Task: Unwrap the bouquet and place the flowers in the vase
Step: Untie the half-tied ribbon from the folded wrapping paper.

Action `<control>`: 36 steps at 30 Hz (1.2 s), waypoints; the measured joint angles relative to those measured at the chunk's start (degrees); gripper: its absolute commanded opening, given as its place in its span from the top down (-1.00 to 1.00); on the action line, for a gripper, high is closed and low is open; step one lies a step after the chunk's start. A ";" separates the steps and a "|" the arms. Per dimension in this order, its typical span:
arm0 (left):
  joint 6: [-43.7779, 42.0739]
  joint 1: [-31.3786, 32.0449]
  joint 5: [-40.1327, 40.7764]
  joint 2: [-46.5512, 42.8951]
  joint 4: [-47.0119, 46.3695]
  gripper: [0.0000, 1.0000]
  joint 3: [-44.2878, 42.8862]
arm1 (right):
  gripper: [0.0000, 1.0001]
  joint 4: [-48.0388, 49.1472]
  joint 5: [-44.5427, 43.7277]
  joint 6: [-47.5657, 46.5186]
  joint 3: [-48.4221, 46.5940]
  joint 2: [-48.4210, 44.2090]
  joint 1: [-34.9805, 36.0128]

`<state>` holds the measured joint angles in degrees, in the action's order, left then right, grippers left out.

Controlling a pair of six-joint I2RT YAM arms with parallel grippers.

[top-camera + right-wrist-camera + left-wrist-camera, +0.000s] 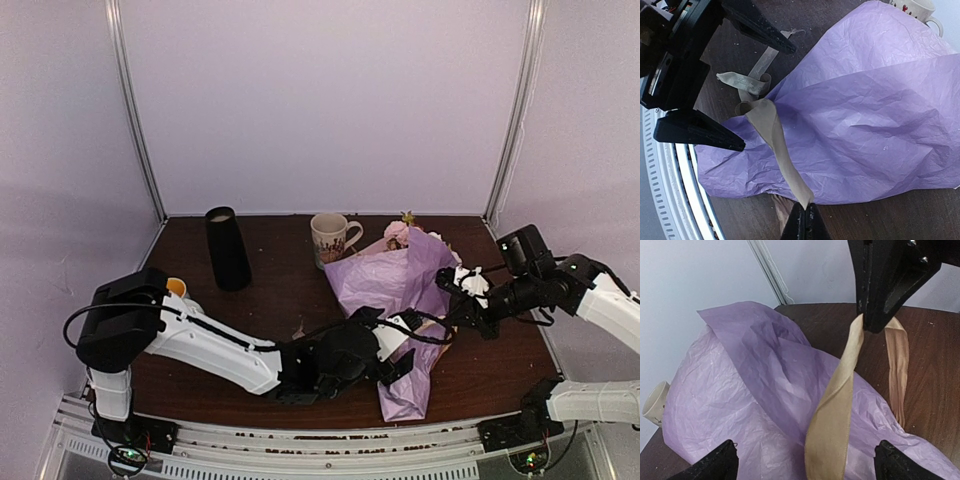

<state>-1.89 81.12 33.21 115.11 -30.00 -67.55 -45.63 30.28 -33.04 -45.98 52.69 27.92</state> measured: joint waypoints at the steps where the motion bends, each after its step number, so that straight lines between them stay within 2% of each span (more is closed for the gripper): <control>1: -0.22 0.00 0.11 1.07 0.15 -0.92 -1.29 | 1.00 0.07 0.46 -0.04 0.26 -0.24 -0.24; 4: -0.90 -0.11 2.16 3.41 0.72 -0.91 -4.17 | 1.00 0.17 1.95 -0.09 1.31 -1.14 -0.48; 10: -3.08 -2.10 13.92 5.01 -0.98 -0.95 -5.92 | 1.00 0.02 3.34 -1.38 2.82 -1.57 -0.76; 13: -4.98 -4.31 18.88 3.34 -3.87 -0.96 -3.52 | 1.00 0.00 3.17 -2.58 3.30 -1.66 -1.77; 17: -10.75 -6.86 23.87 -3.23 -8.39 -0.96 2.16 | 1.00 0.35 1.27 -4.94 5.14 -1.53 -3.34; 22: -18.36 -7.02 25.83 -10.01 -14.69 -0.96 2.29 | 1.00 0.20 -1.01 -8.28 7.43 1.20 -5.25; 26: -20.52 -6.82 24.83 -11.30 -16.81 -0.96 -1.68 | 0.98 0.22 -1.62 -9.09 7.45 2.25 -5.46; 28: -20.70 -6.82 23.39 -11.02 -16.57 -0.96 -4.46 | 0.53 0.22 -1.68 -9.09 7.45 2.29 -5.70; 30: -20.28 -6.82 21.35 -10.38 -16.04 -0.94 -7.82 | 0.21 0.07 -1.64 -9.11 7.45 2.14 -6.51; 33: -16.48 -6.82 14.88 -8.59 -13.14 -0.91 -14.03 | -0.02 -1.46 -1.16 -10.14 7.17 0.87 -9.35; 36: -11.23 -6.82 7.06 -5.14 -8.79 -0.82 -20.87 | -0.05 -6.10 0.83 -14.47 5.38 -2.86 -16.55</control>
<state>-13.13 74.30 40.27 109.97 -38.79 -88.42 -51.72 31.11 -47.51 -40.60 49.82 11.38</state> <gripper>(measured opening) 0.944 0.514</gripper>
